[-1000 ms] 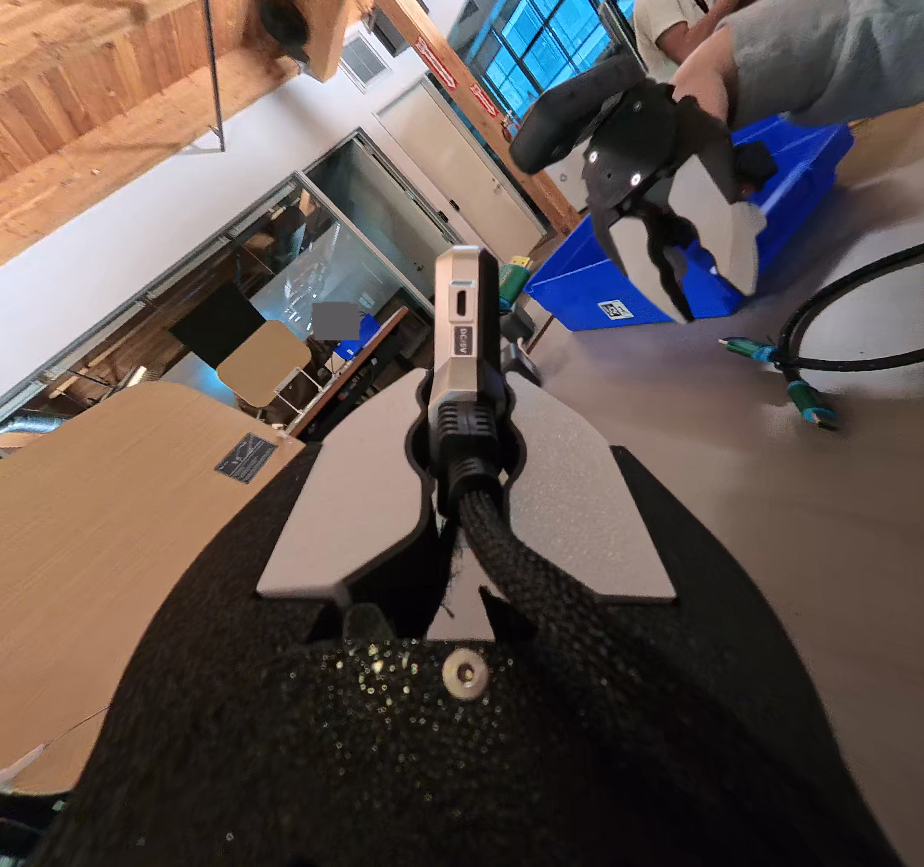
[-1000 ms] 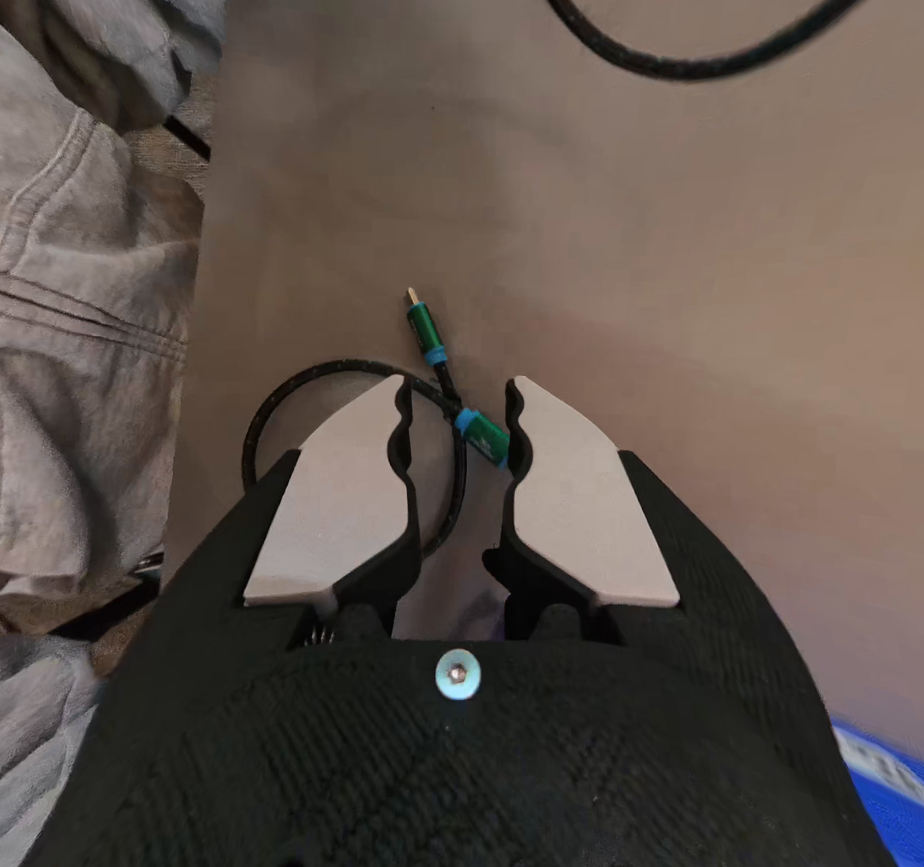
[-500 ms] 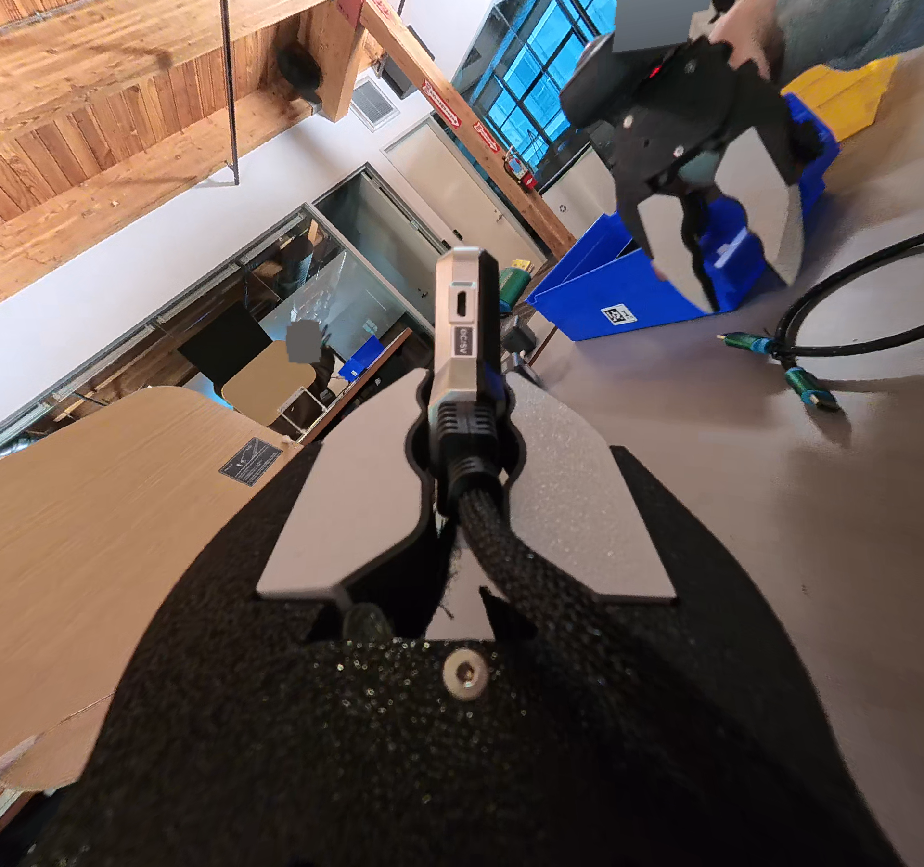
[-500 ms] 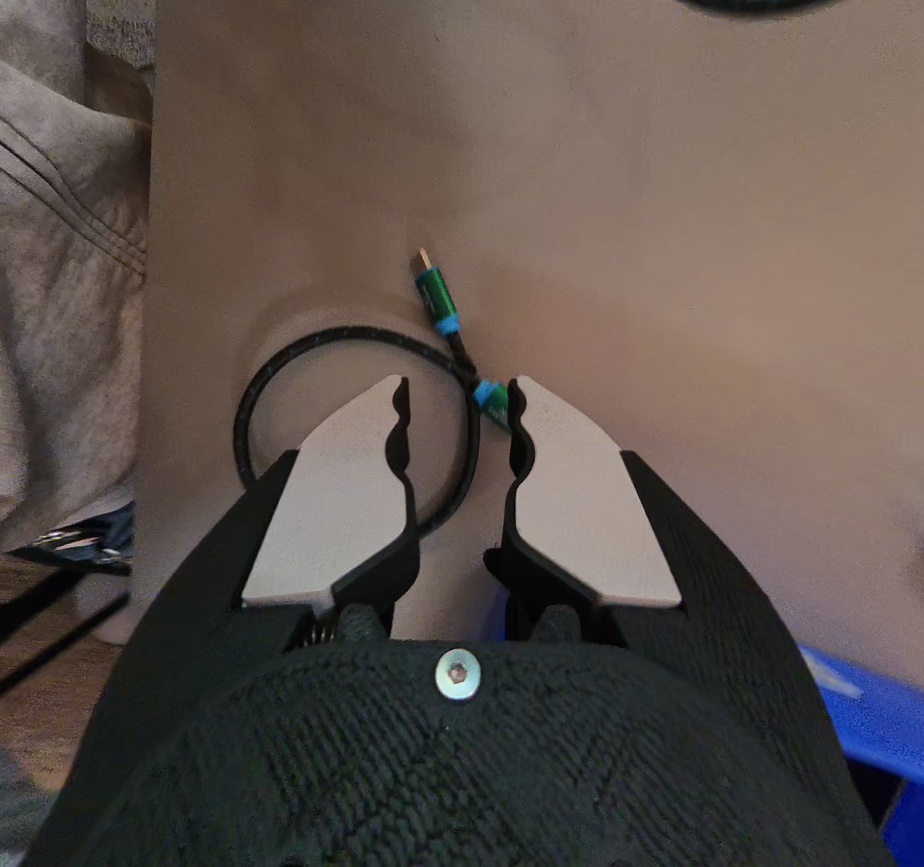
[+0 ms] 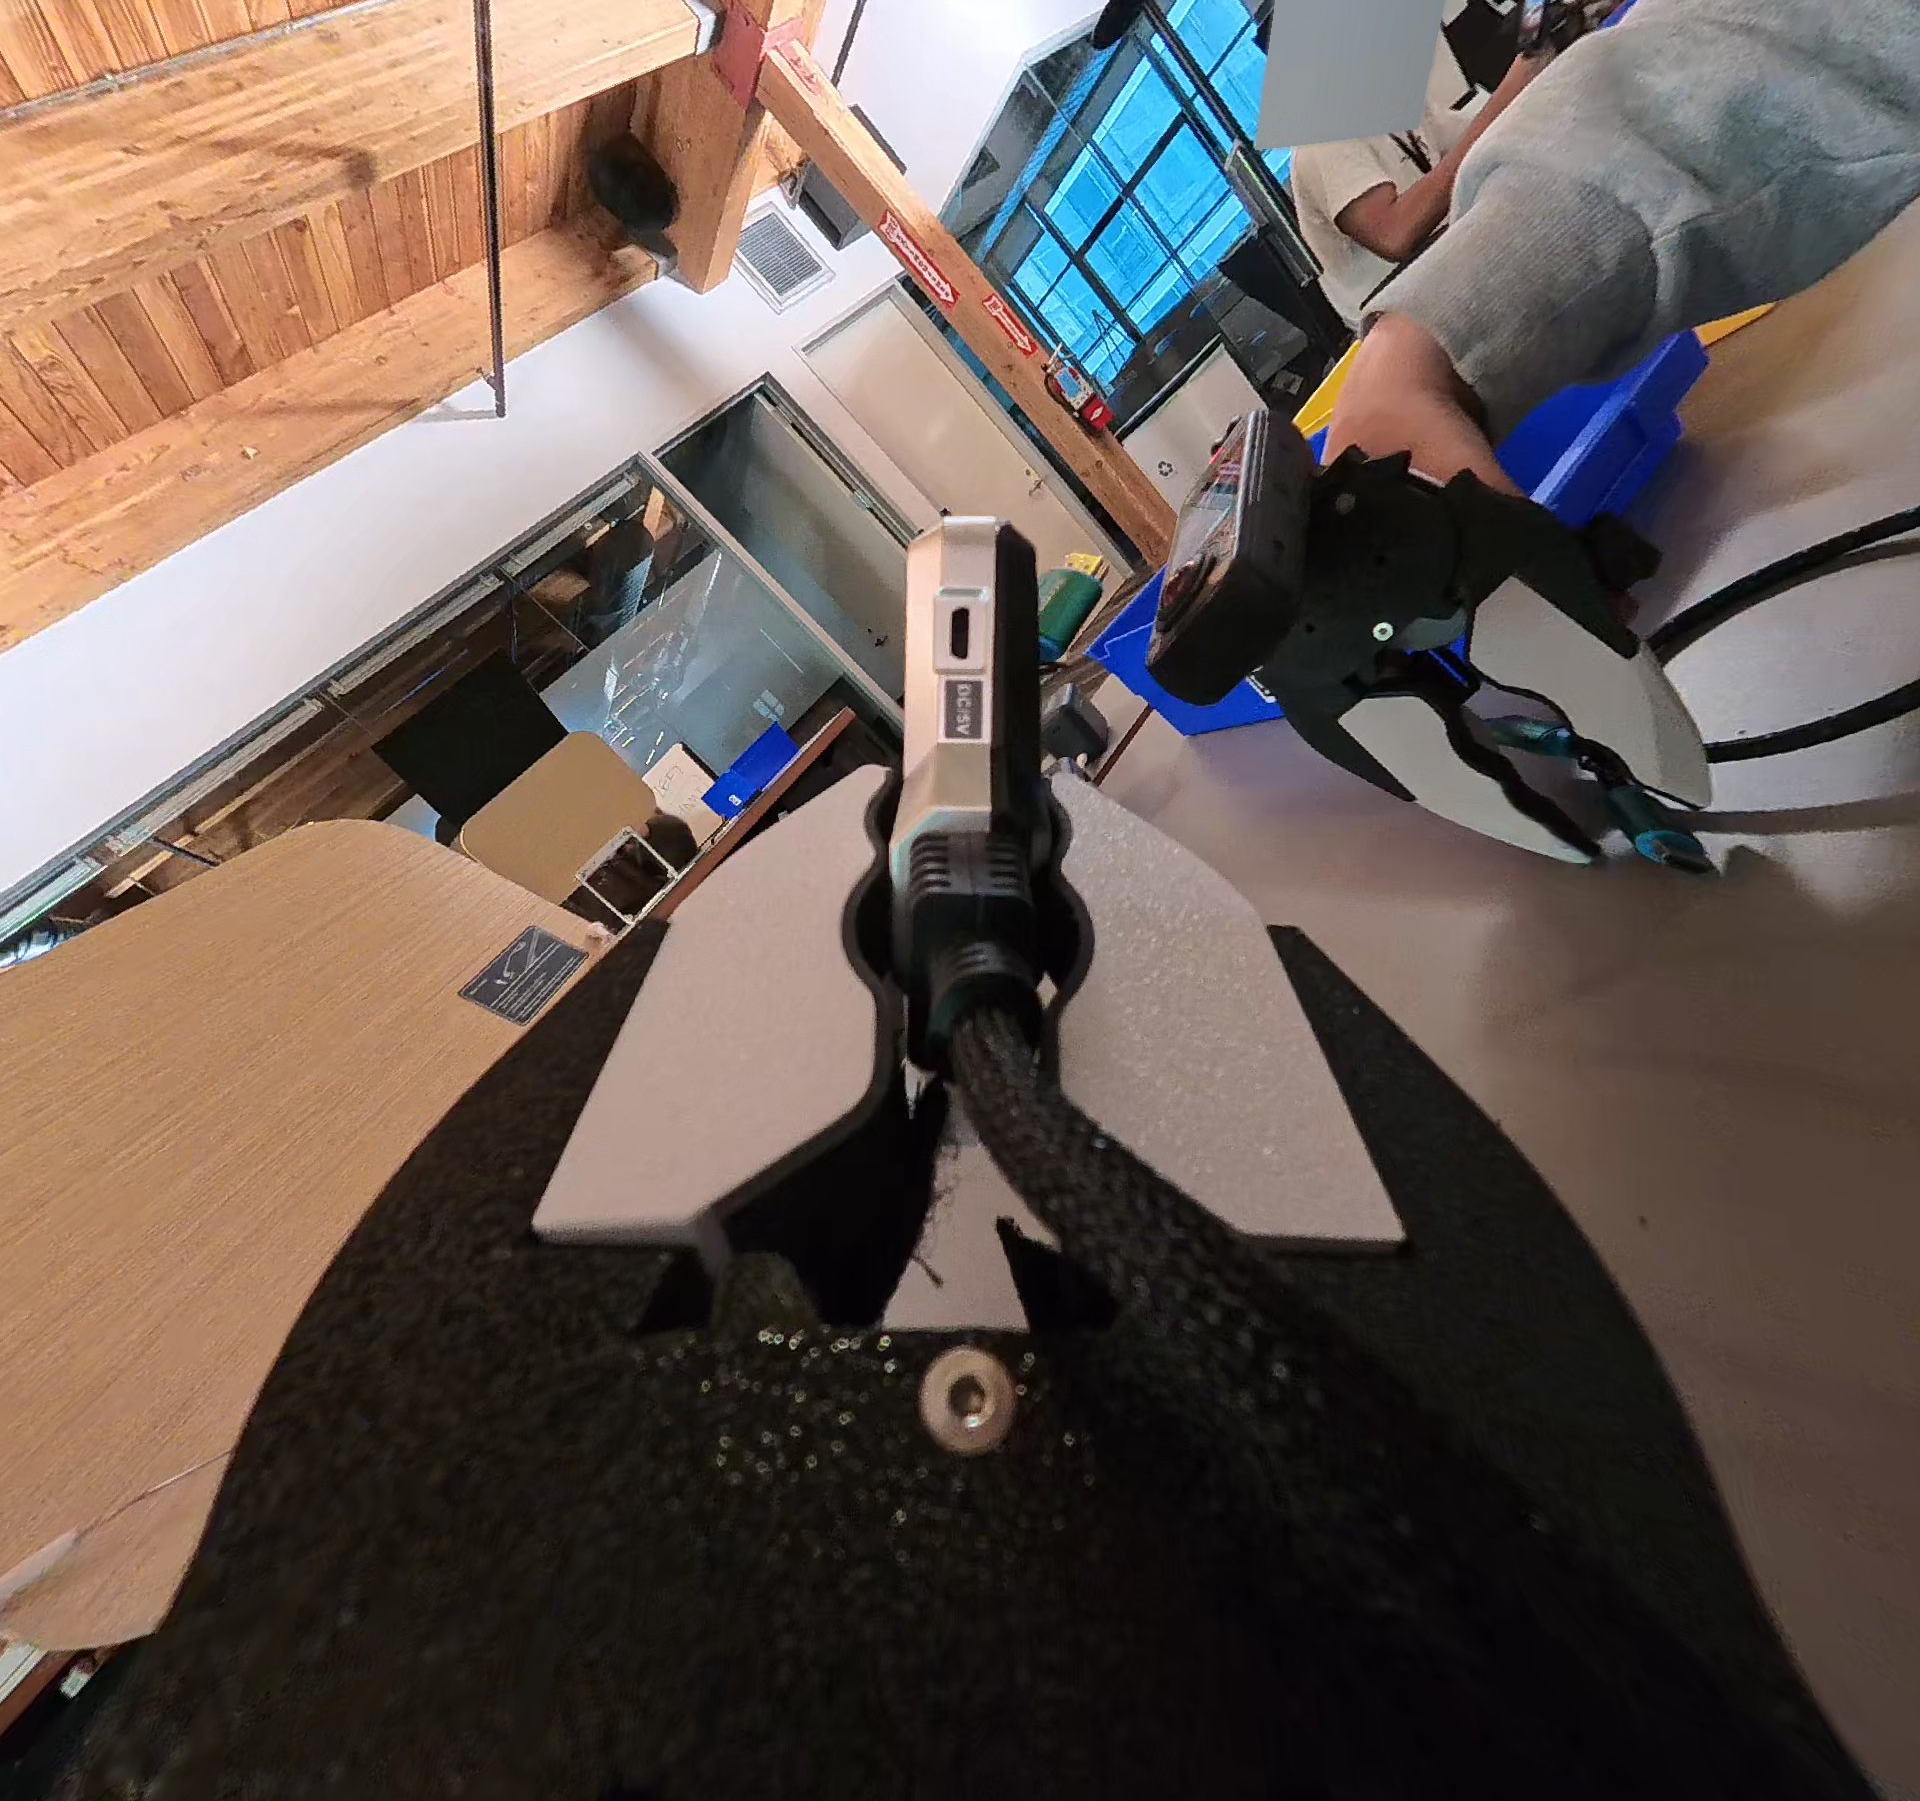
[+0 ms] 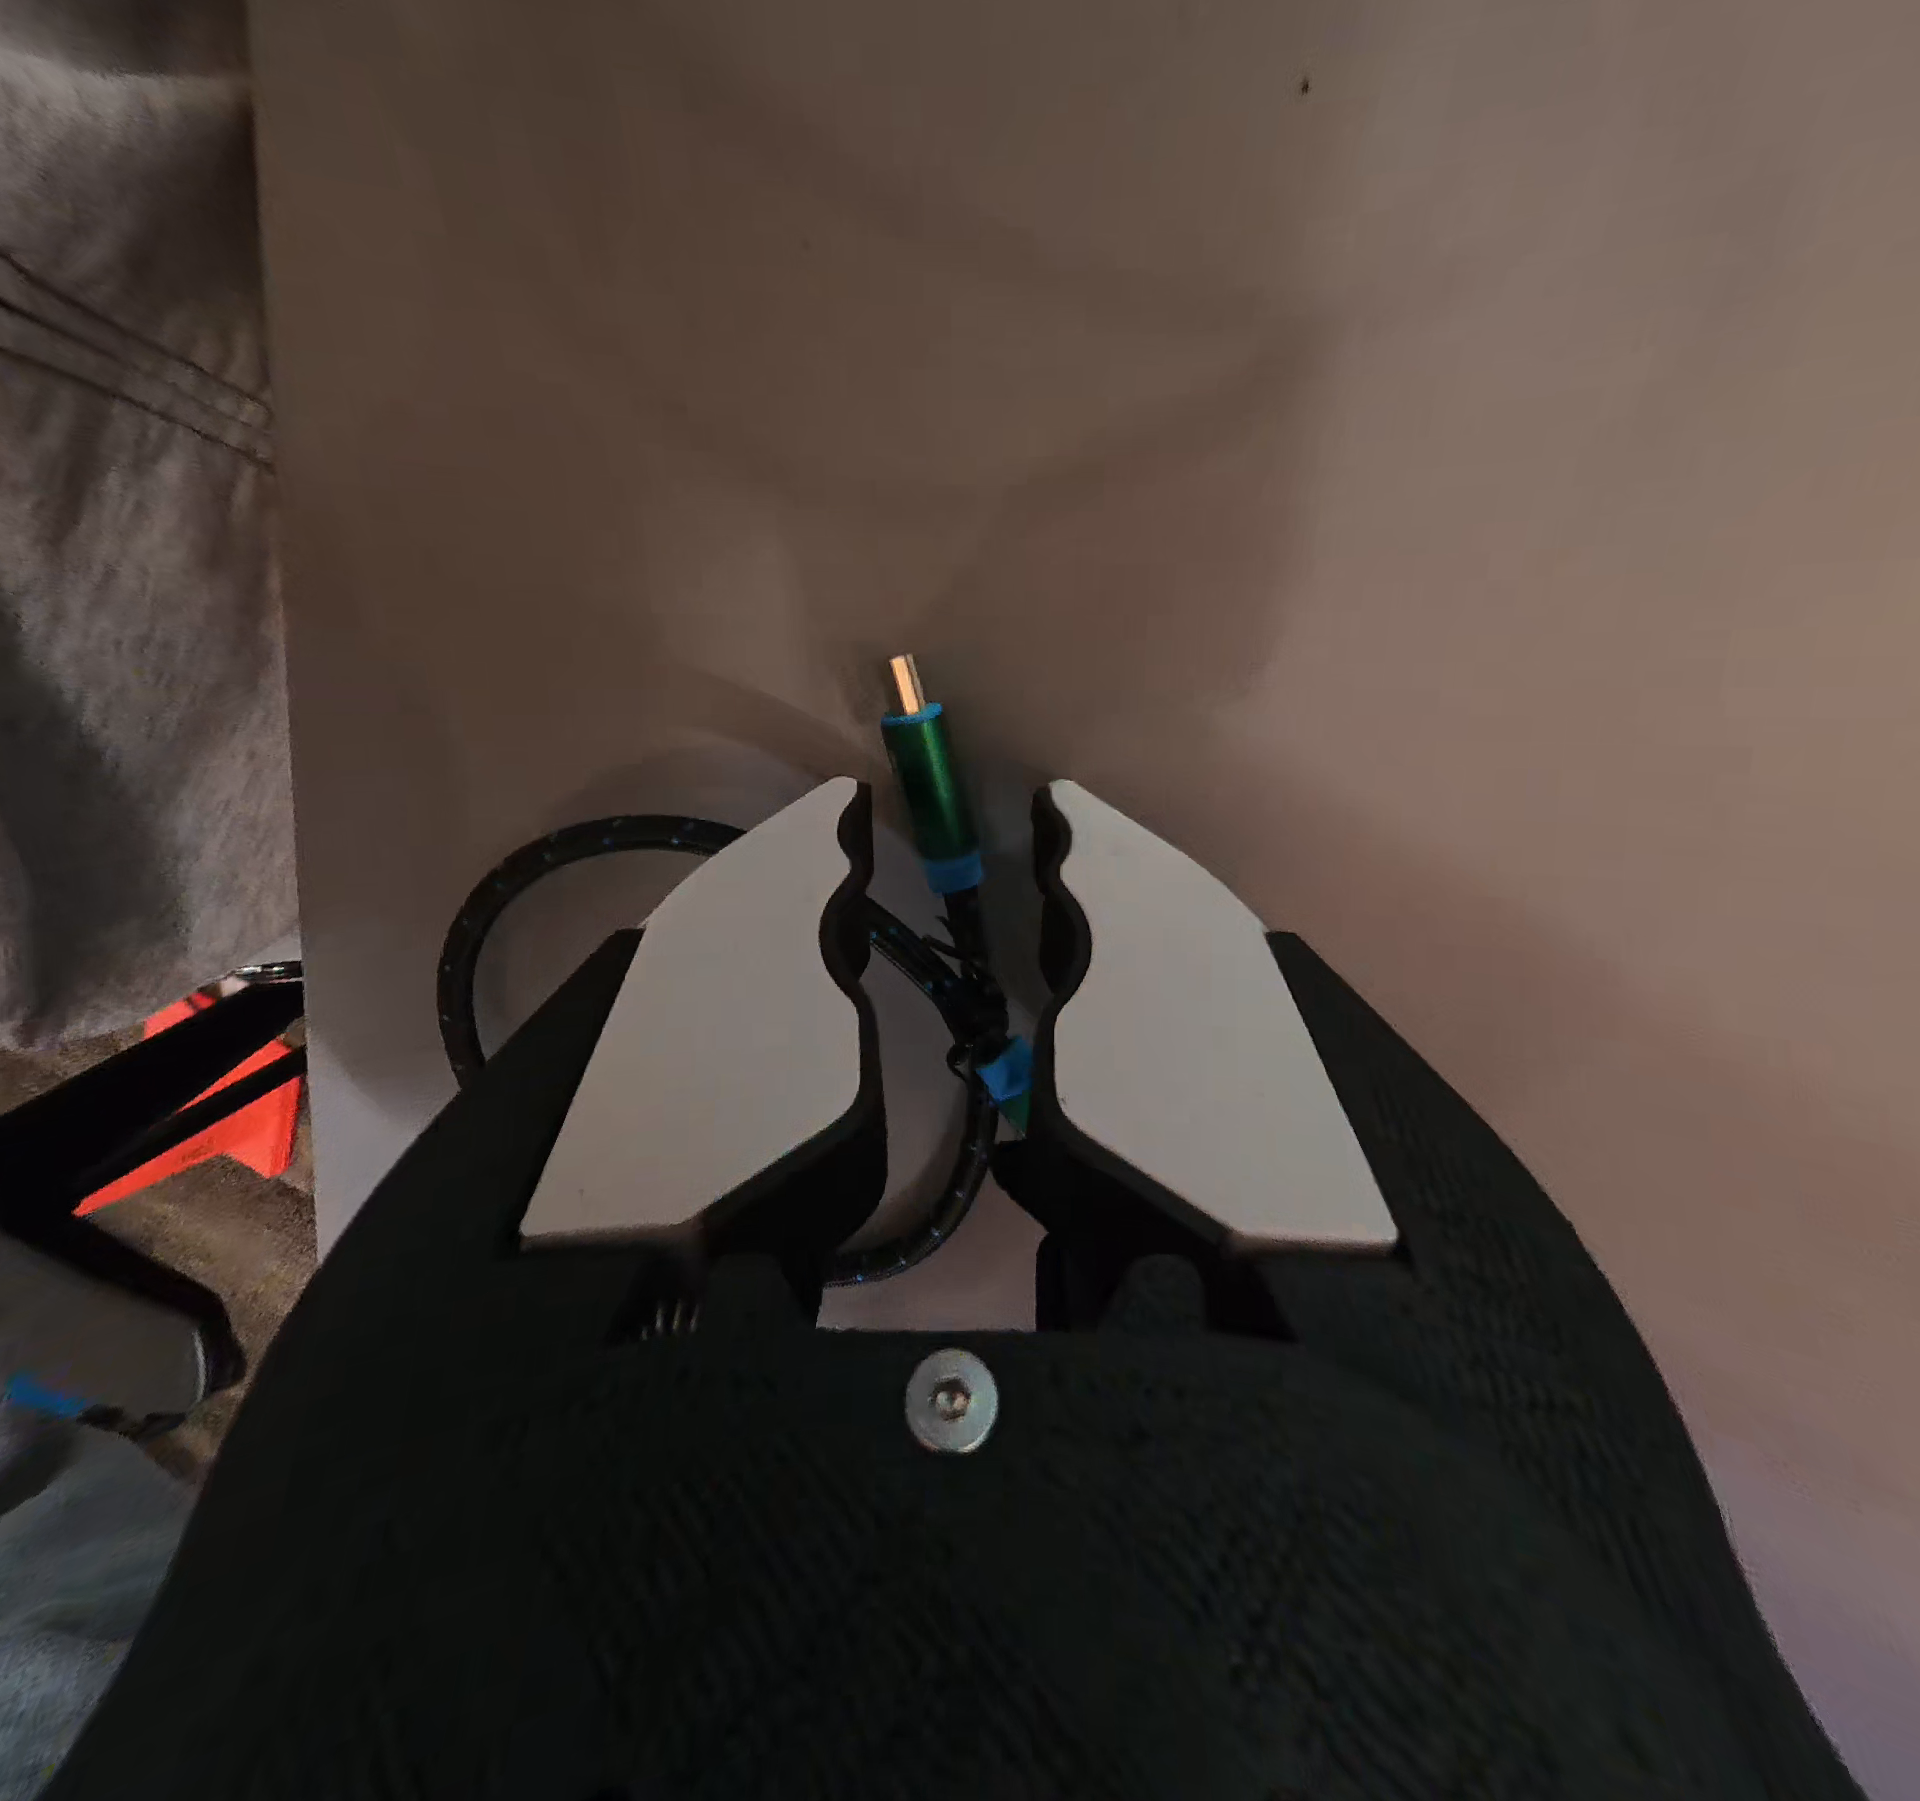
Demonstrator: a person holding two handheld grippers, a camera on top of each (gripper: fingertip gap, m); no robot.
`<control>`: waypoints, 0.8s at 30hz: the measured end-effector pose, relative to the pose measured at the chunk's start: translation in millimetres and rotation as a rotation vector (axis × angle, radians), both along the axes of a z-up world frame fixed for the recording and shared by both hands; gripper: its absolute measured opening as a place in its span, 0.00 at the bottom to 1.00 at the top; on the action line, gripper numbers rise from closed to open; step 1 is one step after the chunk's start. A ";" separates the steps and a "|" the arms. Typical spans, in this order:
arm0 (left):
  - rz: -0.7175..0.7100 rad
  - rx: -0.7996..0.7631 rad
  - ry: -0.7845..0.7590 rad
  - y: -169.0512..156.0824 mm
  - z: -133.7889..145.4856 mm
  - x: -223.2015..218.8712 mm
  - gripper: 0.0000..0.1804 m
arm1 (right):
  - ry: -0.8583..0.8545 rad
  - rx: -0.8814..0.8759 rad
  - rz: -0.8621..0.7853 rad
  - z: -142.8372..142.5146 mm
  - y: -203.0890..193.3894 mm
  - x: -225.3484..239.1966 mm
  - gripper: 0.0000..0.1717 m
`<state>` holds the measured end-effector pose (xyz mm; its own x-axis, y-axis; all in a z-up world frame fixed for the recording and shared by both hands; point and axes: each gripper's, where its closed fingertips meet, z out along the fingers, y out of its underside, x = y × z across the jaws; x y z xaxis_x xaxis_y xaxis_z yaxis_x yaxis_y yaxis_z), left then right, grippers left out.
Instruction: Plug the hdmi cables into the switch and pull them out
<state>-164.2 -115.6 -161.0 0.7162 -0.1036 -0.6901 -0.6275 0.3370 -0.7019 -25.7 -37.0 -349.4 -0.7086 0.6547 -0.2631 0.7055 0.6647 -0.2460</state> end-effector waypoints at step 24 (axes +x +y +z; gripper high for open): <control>-0.273 0.245 -0.306 -11.5 40.5 17.1 0.13 | 1.150 0.313 -0.053 169.2 -6.7 -38.8 0.06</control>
<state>-147.0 -127.1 -120.6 0.8598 -0.1768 -0.4790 -0.2699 0.6390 -0.7203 -64.5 -43.7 -180.2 -0.3943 0.6131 0.6846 0.2057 0.7849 -0.5844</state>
